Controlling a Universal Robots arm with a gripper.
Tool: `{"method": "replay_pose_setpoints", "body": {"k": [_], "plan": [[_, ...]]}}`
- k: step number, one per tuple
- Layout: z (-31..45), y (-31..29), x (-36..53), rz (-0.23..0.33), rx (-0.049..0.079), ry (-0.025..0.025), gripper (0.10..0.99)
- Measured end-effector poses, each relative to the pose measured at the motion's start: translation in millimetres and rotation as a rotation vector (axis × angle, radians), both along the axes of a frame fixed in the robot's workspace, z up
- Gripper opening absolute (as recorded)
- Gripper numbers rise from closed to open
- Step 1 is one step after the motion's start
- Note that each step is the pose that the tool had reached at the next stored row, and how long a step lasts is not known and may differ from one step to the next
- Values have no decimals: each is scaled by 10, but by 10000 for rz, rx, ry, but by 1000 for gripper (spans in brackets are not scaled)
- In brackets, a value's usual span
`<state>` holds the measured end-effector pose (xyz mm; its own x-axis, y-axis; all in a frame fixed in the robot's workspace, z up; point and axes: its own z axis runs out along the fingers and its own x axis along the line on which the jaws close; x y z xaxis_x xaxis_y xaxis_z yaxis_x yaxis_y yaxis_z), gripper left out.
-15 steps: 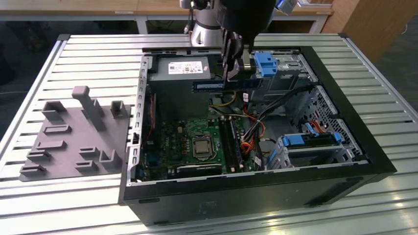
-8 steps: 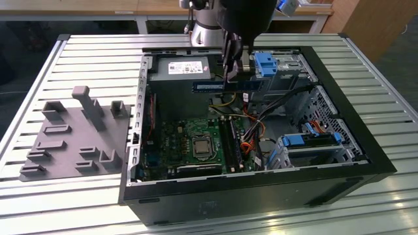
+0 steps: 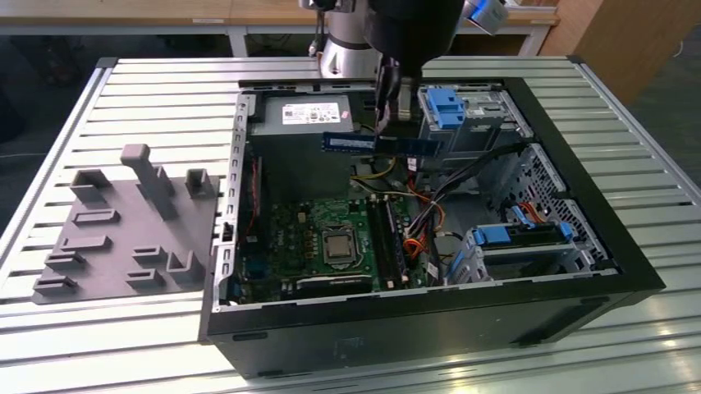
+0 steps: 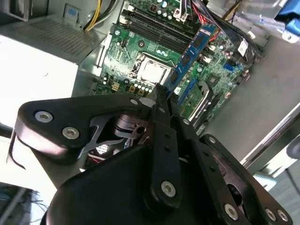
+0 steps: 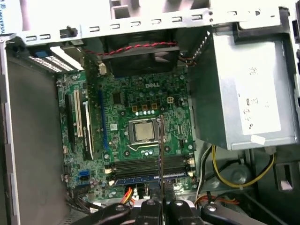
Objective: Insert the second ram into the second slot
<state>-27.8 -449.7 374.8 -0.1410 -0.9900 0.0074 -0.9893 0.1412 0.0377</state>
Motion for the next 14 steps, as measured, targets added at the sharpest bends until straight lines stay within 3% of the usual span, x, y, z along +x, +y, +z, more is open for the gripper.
{"method": "replay_pose_setpoints", "body": {"k": [14], "plan": [[-3,1,-1,-1700,-79,0,137]]}}
